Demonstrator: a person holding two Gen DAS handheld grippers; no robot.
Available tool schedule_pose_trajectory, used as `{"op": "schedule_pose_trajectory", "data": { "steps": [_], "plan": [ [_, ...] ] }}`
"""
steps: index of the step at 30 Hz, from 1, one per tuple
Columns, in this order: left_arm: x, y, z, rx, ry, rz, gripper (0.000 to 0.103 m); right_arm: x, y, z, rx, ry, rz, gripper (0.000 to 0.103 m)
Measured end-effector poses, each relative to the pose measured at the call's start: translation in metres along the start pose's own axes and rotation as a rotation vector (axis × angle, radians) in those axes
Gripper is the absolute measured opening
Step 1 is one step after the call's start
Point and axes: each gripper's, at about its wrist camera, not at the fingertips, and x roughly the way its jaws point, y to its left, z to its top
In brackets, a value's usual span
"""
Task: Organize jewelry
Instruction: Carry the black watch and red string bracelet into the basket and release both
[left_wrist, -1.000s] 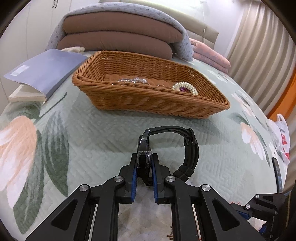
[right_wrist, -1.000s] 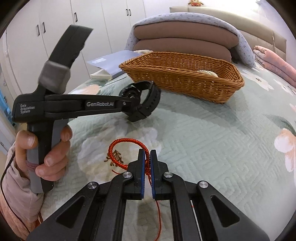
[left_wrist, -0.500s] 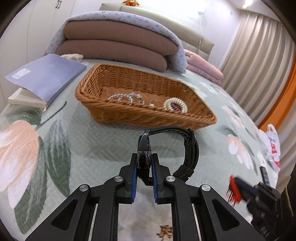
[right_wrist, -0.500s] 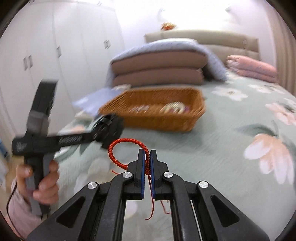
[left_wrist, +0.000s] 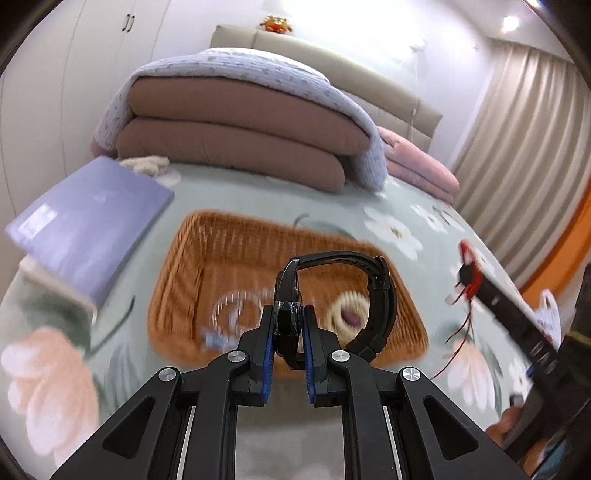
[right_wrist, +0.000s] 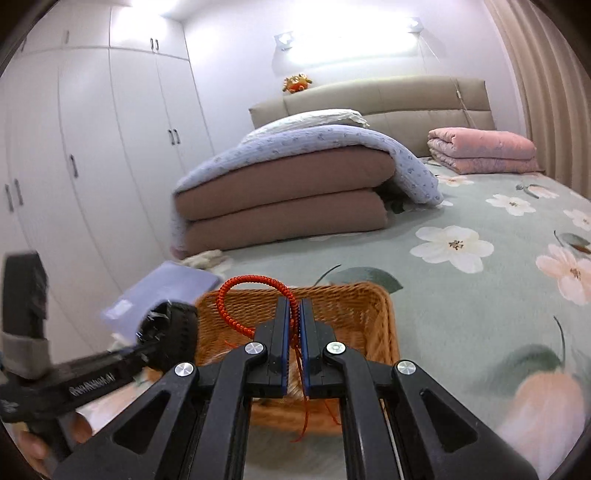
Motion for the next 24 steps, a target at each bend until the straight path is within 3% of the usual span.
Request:
{"op": "schedule_pose_trajectory", "data": {
  "steps": [4,8,12,16,19,21,24],
  "plan": [
    [0.036,0.001,0.01,0.0,-0.019,0.04,0.013,0.042,-0.011,-0.007,-0.003,0.06,-0.017,0.006],
    [0.072,0.006,-0.002,0.051,0.031,0.106,0.014,0.065,-0.021,-0.02,0.014,0.121,-0.018,0.006],
    [0.087,0.015,-0.003,0.04,0.063,0.115,0.013,0.076,-0.026,-0.026,0.029,0.177,-0.004,0.006],
    [0.086,0.017,-0.002,0.048,0.046,0.146,0.014,0.083,-0.021,-0.03,0.006,0.206,0.019,0.007],
    [0.086,0.017,-0.002,0.051,0.046,0.151,0.016,0.089,-0.019,-0.036,0.011,0.241,0.065,0.014],
    [0.085,0.018,-0.004,0.051,0.041,0.151,0.021,0.091,-0.02,-0.039,0.008,0.241,0.052,0.032],
    [0.075,0.02,-0.002,0.042,0.006,0.119,0.031,0.083,-0.022,-0.038,0.008,0.213,0.052,0.032]
  ]
}}
